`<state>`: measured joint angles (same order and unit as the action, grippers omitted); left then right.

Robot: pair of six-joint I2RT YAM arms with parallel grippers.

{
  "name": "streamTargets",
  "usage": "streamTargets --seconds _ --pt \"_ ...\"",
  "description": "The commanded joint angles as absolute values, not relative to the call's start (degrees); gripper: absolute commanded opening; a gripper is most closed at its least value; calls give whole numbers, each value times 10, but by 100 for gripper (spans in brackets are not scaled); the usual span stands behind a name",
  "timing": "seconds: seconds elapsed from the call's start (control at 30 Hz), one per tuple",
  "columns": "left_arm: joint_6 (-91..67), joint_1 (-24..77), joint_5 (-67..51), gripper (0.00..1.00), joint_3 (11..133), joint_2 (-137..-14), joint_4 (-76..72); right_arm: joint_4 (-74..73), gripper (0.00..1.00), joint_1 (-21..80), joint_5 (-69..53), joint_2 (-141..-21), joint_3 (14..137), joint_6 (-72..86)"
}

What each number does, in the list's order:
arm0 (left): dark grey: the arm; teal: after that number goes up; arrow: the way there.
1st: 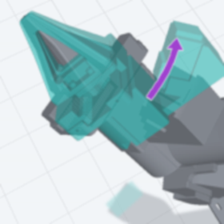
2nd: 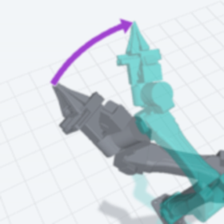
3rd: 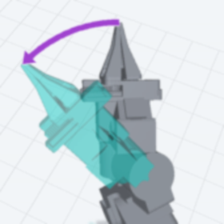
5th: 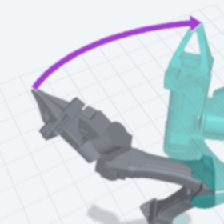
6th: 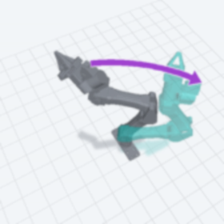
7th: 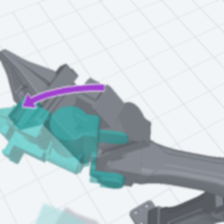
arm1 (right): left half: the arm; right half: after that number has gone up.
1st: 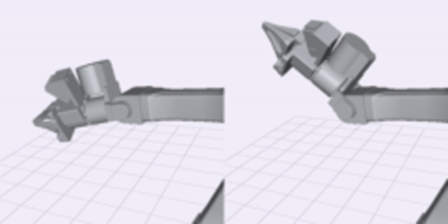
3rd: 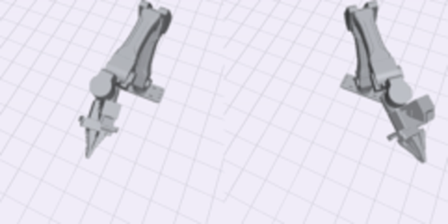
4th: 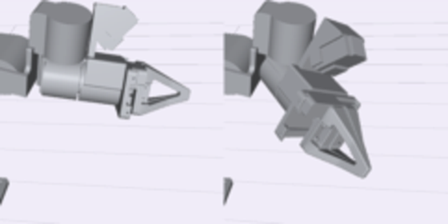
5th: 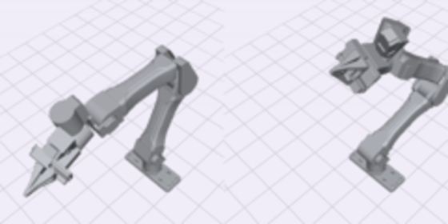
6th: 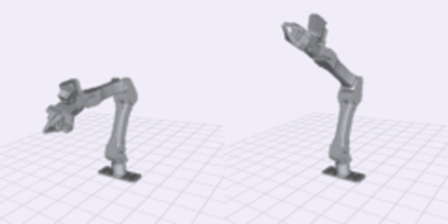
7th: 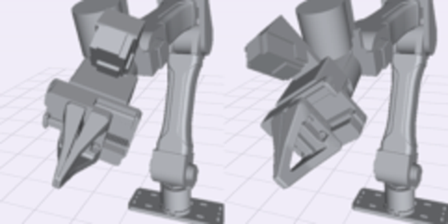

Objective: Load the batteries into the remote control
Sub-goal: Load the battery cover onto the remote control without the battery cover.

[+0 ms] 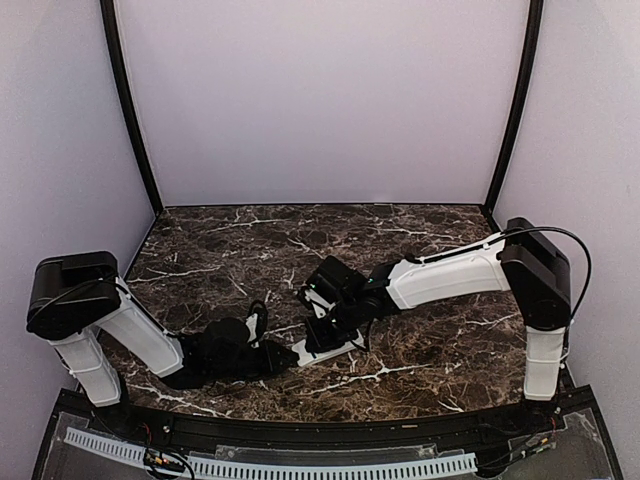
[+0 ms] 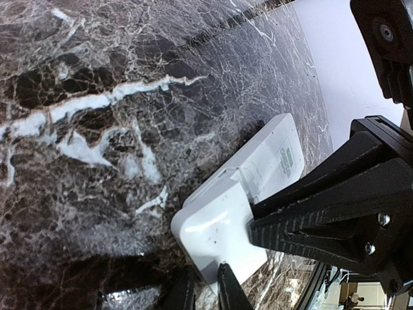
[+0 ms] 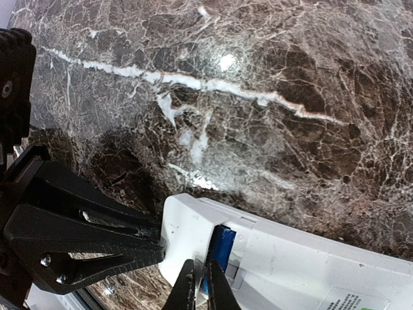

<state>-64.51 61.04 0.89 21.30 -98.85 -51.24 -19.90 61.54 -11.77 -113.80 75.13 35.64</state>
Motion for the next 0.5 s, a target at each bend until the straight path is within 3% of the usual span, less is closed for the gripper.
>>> streamTargets --seconds 0.0,0.47 --pt "-636 615 2 13 203 -1009 -443 -211 6 622 -104 -1145 759 350" --pt "-633 615 9 15 196 -996 -443 -236 8 622 -84 -1127 769 339"
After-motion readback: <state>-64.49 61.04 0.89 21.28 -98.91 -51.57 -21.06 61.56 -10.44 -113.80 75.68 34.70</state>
